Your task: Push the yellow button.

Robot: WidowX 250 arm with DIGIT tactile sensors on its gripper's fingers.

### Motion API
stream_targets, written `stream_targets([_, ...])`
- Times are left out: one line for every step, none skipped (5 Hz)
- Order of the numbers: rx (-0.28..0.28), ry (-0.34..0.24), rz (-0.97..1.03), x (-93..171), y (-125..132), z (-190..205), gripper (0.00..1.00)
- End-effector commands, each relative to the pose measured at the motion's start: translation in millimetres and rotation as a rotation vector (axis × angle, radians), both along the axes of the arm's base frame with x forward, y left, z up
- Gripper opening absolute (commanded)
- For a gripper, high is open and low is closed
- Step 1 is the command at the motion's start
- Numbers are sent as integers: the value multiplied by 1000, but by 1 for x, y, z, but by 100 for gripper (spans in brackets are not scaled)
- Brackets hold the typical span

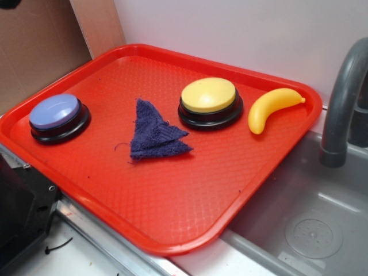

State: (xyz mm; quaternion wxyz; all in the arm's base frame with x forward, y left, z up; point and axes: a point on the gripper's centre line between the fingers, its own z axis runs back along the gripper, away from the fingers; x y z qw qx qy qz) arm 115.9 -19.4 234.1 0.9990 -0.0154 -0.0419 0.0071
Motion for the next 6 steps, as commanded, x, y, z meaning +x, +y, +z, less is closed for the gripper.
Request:
stream_targets([0,0,0,0,0,0,100])
stream_targets([-11,-52,-95,50,-33,-36,100])
stream_targets([27,-9,-177,96,-51,-73,100])
stream_targets([27,-9,-177,96,-51,-73,100])
stream_targets([27,-9,-177,96,-51,-73,100])
stream_targets([85,-34,-258,136,-59,-98,100])
